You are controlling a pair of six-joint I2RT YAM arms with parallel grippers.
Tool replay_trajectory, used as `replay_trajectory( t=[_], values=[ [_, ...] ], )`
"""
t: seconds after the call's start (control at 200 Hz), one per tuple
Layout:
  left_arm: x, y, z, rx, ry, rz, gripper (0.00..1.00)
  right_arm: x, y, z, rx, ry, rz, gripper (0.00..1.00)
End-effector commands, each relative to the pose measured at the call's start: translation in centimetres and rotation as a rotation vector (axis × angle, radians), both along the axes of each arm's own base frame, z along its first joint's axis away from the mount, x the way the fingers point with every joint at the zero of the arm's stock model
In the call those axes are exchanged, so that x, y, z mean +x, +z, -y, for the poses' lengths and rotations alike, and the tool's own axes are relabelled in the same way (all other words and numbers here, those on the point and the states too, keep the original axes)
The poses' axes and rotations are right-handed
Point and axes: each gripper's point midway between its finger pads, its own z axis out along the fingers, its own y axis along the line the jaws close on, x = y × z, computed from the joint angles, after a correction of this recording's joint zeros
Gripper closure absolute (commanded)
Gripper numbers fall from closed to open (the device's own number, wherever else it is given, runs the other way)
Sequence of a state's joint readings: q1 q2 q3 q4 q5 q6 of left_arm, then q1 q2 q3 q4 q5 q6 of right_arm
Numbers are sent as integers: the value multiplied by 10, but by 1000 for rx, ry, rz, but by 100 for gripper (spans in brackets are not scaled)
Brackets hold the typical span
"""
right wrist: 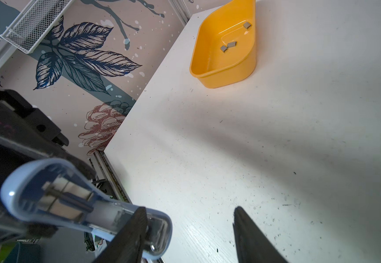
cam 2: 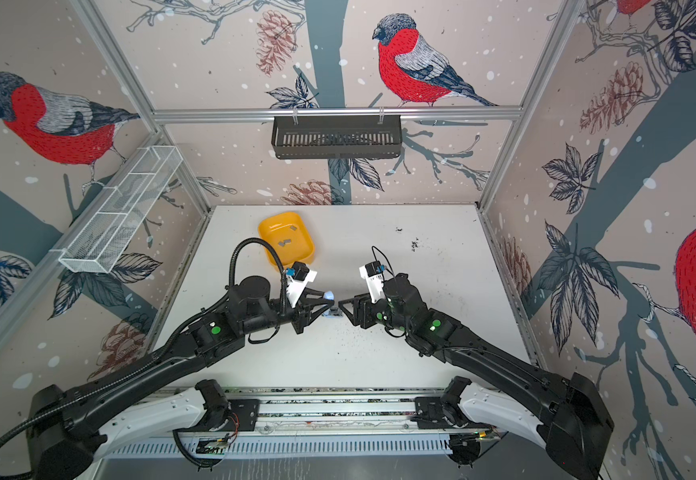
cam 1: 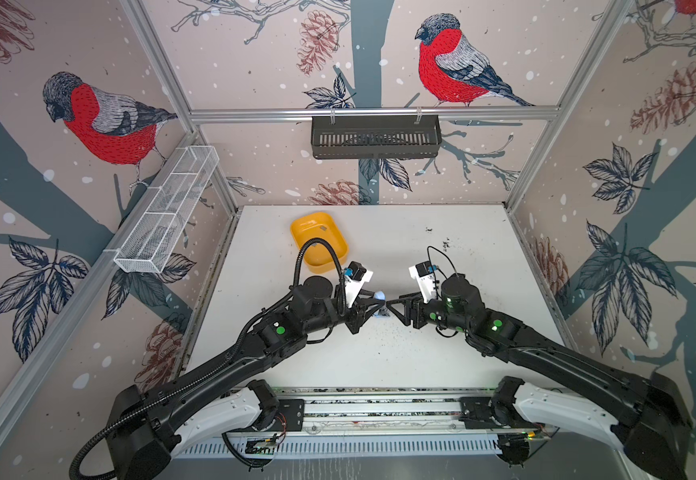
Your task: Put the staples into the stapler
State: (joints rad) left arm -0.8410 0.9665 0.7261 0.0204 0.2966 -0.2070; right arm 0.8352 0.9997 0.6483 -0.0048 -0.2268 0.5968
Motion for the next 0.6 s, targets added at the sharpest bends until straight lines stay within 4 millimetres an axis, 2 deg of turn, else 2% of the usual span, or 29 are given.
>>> replay_trajectory(
  t=[0.0, 0.085, 0.235, 0.595],
  values=[
    [2, 18, 2, -78, -9, 33, 100, 0, 4, 0, 4, 2, 23, 38],
    [4, 23, 1, -102, -9, 39, 100, -2, 9, -1, 15, 23, 39, 37],
    [3, 26, 2, -127, -41, 35, 100, -3, 26, -1, 45, 55, 121, 30],
    [5, 44, -4, -209, -121, 31, 100, -29, 58, -6, 135, 291, 298, 25]
  ],
)
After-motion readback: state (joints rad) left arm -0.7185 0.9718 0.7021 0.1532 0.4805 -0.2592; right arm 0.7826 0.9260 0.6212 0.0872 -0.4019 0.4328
